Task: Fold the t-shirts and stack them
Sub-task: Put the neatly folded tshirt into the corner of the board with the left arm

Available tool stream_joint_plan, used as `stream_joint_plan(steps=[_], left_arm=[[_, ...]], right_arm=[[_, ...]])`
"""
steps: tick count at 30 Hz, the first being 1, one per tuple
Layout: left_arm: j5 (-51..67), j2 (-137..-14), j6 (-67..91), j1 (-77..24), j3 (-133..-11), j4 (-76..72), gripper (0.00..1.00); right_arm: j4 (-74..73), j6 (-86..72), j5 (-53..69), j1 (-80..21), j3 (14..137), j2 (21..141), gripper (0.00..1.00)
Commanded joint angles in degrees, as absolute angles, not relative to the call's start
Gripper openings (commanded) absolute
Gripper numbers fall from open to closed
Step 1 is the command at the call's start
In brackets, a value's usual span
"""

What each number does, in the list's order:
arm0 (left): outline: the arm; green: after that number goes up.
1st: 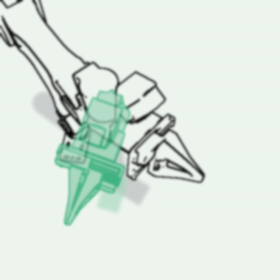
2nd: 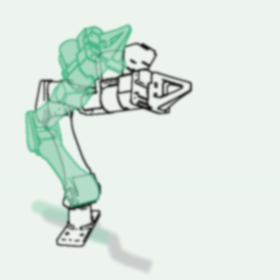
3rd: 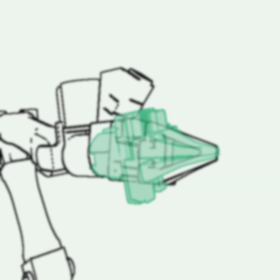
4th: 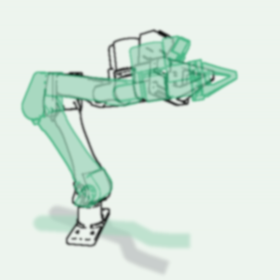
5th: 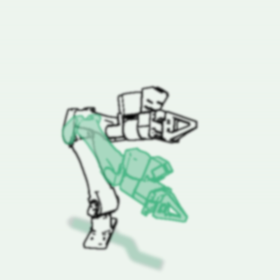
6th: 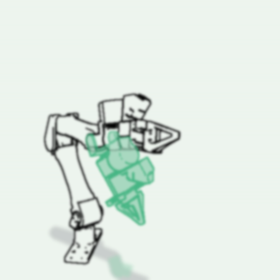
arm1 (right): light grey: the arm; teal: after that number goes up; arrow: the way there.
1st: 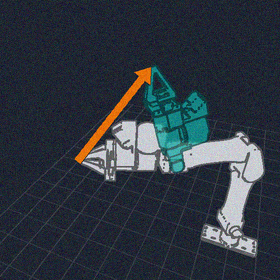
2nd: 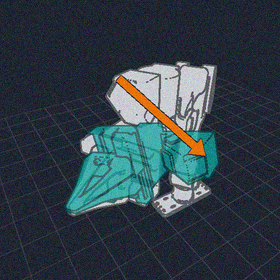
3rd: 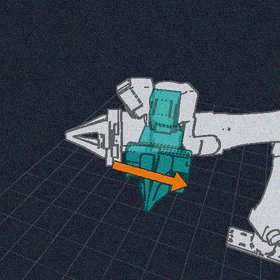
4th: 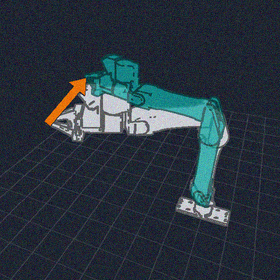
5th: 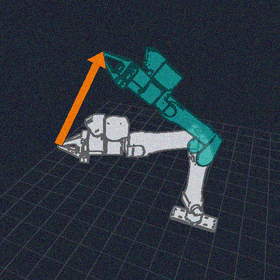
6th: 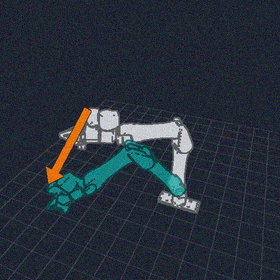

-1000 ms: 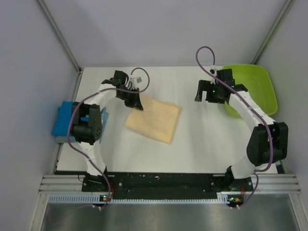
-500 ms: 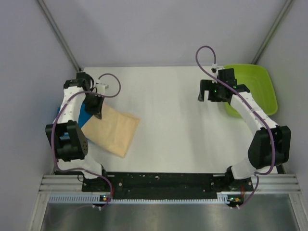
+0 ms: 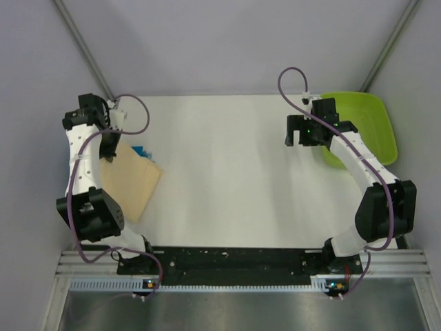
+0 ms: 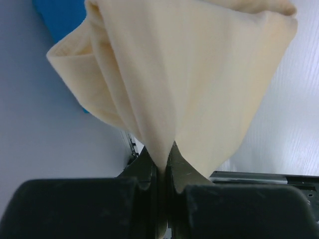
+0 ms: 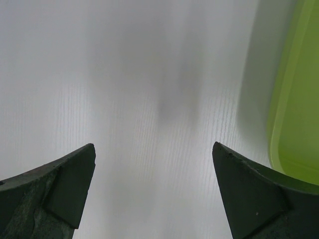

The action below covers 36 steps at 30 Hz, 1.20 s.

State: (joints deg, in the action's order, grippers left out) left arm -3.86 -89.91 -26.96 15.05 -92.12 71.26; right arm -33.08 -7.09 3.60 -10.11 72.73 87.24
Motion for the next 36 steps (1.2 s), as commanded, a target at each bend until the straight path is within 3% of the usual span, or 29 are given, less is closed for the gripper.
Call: stream_joint_plan(steps=[1,13,19,26,28,30,36], left_arm=[[1.7,-87.9,-27.4,15.1,-96.6,67.4,0.00],[6.5,-94.6,-21.6,15.1,-107.6,70.5,0.00],[2.7,-93.5,-24.5,19.2,-105.6,70.2,0.00],[10.2,-91.5,-33.1,23.4,-99.9,64.3,0.00],[7.2,-92.9,-33.9,23.6,-97.8,60.7,0.00],[2.5,-95.9,-33.6,25.2,-98.9,59.6,0.00],[4.8,-101.6,-32.4,31.9,-103.9,57.1,0.00]], right_arm=[[-33.0,-5.3,1.7,-10.4,72.2,85.3,0.99],[-33.3,-3.7,-1.4,-10.4,71.5,84.4,0.99],[-33.5,-3.0,-2.3,-10.4,71.3,84.2,0.99],[-33.5,-2.6,-2.2,-10.4,71.9,85.6,0.99],[-33.4,-2.6,-2.2,-10.5,72.0,85.8,0.99],[-33.5,-2.5,-2.2,-10.4,71.8,85.5,0.99],[-33.6,-2.4,-2.8,-10.4,71.4,85.4,0.99]])
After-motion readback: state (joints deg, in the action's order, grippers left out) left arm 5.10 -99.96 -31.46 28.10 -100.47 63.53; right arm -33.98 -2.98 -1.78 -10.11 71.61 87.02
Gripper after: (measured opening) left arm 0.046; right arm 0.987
